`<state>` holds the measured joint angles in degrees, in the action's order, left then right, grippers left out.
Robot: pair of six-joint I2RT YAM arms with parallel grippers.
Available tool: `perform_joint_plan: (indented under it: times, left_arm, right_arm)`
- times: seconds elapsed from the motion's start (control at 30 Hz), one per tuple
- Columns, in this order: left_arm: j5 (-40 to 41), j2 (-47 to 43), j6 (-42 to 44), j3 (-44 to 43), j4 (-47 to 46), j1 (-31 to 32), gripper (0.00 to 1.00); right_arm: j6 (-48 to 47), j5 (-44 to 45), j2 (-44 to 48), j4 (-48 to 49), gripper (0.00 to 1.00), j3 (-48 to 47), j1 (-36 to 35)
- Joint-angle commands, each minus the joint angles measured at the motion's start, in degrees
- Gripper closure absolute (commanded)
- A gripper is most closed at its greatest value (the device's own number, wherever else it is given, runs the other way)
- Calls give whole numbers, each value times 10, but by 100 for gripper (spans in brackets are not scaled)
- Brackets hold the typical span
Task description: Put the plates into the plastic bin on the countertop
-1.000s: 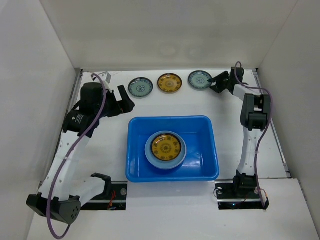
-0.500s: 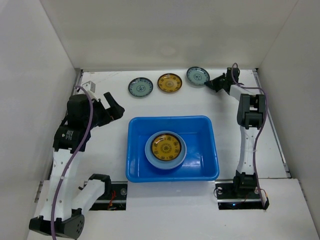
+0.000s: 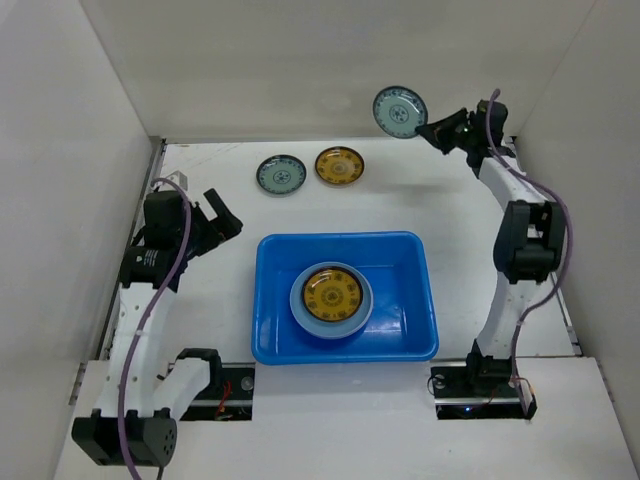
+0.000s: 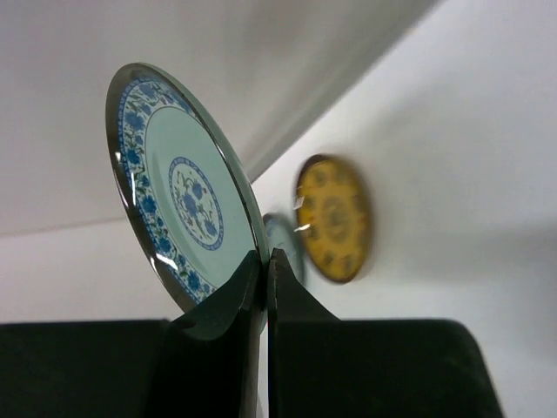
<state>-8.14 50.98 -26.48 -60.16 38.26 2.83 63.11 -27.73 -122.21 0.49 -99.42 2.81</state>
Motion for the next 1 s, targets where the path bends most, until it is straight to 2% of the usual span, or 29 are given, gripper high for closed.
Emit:
perform_joint_plan:
  times: [0.0,0.2,0.37,0.53,0.77,0.97]
  left_arm:
    - [27,24,-43,21,-59,-14,0]
    - [61,59,-81,43,-121,-22,0]
    - [93,76,-96,59,-159,-13,0]
    - [95,97,-106,60,-187,-13,0]
    - [114,123,-109,57,-205,9,0]
    - [124,141,-110,56,-217,15,0]
  right_arm:
    - [-49,-46,118,15,96,35,-33]
    - [-176,-31,275,-100,95,170,-120]
    - [-249,29,394,-170,94,279,-213]
    - [-284,99,481,-237,94,346,-308]
    - [-302,137,521,-290,93,402,-379]
    - [-327,176,487,-313,93,421,-426]
